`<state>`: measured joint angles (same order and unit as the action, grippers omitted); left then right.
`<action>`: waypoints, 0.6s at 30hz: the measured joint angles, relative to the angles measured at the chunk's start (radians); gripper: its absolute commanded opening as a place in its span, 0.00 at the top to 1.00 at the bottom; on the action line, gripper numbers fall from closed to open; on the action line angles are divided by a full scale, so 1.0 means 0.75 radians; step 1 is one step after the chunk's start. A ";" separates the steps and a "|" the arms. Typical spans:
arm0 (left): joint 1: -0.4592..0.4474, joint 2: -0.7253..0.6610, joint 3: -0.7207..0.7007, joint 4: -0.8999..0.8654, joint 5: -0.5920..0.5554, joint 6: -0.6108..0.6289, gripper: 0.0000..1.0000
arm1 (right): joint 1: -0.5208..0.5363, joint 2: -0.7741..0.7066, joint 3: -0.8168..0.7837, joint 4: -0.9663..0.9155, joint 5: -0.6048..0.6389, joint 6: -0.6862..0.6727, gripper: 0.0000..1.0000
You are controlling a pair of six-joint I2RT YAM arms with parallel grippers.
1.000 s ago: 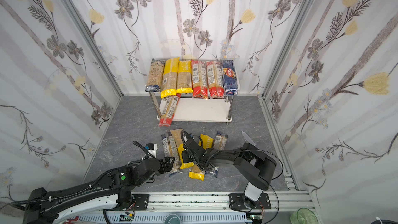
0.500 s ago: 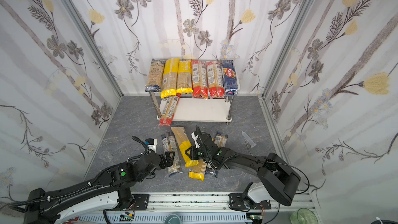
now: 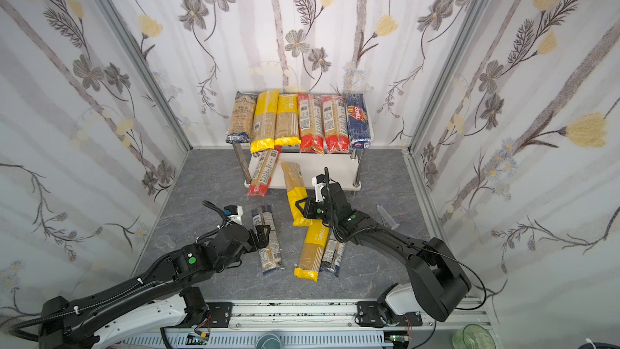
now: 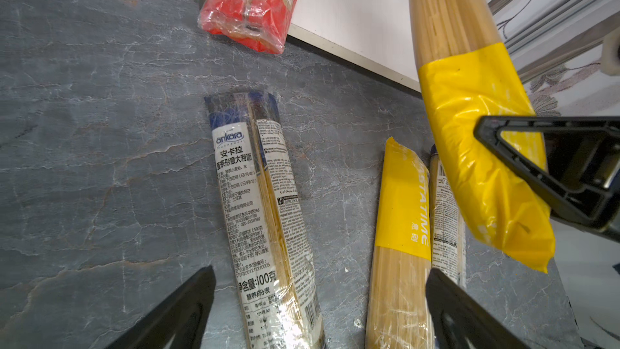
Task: Arrange pasta packages on shelves
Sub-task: Place the pasta bag on the shelf.
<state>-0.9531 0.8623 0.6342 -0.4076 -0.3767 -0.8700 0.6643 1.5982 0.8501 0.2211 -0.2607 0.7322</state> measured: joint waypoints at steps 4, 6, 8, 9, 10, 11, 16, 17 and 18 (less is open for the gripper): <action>0.065 0.037 0.050 -0.004 0.041 0.049 0.00 | -0.038 0.158 0.151 0.003 -0.004 -0.001 0.89; 0.095 0.062 0.077 -0.006 0.057 0.083 0.00 | -0.051 0.231 0.220 -0.003 -0.001 -0.001 0.89; 0.123 0.090 0.105 -0.009 0.075 0.102 0.00 | -0.062 0.296 0.284 -0.014 0.007 0.000 0.89; 0.138 0.104 0.118 -0.010 0.083 0.124 0.00 | -0.067 0.331 0.320 -0.018 0.009 0.000 0.88; 0.152 0.116 0.129 -0.010 0.089 0.137 0.00 | -0.071 0.368 0.356 -0.023 0.012 0.001 0.88; 0.164 0.128 0.139 -0.011 0.094 0.153 0.00 | -0.073 0.392 0.382 -0.033 0.015 0.001 0.87; 0.225 0.170 0.173 -0.010 0.120 0.219 0.00 | -0.078 0.539 0.557 -0.089 0.077 0.011 0.86; 0.235 0.174 0.175 -0.011 0.124 0.219 0.00 | -0.078 0.564 0.583 -0.095 0.088 0.010 0.86; 0.245 0.178 0.178 -0.011 0.128 0.227 0.00 | -0.078 0.588 0.609 -0.106 0.101 0.013 0.86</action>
<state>-0.7692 0.9955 0.7677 -0.4156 -0.2810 -0.6994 0.6056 2.0396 1.3067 0.1417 -0.1848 0.7422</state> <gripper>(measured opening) 0.997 0.239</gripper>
